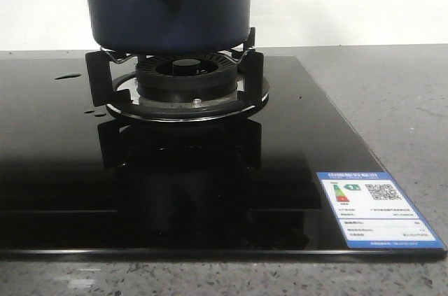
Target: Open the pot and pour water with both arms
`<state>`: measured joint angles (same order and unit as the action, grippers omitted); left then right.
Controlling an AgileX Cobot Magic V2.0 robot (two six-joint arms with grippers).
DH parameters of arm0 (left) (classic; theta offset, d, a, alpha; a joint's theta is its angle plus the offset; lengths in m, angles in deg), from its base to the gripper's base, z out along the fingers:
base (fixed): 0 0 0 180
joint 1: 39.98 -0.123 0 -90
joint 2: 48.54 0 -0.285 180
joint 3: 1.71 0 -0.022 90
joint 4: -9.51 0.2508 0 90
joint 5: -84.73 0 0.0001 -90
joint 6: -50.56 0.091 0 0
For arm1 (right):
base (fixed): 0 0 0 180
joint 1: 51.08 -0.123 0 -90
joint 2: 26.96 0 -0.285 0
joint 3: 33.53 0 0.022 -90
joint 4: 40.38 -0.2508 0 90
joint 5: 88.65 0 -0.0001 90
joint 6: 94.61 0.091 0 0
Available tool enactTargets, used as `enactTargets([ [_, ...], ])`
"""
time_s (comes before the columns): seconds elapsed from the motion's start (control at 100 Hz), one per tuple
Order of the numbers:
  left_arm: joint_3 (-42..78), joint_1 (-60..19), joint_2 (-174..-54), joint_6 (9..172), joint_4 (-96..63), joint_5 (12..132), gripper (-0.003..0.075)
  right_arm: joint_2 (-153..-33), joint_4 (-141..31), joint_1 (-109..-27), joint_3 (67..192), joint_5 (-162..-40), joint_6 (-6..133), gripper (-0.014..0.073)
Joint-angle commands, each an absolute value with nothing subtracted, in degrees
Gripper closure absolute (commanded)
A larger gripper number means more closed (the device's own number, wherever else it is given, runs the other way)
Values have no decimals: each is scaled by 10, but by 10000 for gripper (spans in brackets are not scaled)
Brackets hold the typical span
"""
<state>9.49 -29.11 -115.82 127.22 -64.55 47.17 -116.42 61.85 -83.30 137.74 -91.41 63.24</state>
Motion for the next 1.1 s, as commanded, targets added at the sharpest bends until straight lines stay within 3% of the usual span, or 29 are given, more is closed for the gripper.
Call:
enactTargets([
  [0.0, 77, -292, -1146, 1266, -687, 489, 404, -1143, 662, -833, 1400, -938, 628, 382],
  [0.28, 77, -292, -1146, 1266, -687, 494, 404, -1143, 656, -833, 1426, -936, 651, 382],
  [0.52, 77, -292, -1146, 1266, -687, 494, 404, -1143, 516, -833, 1427, -961, 901, 382],
  [0.89, 77, -292, -1146, 1266, -688, 494, 404, -1131, 313, -833, 1427, -994, 1133, 381],
  [1.09, 77, -292, -1146, 1266, -692, 494, 404, -1080, 303, -833, 1427, -1062, 1266, 379],
])
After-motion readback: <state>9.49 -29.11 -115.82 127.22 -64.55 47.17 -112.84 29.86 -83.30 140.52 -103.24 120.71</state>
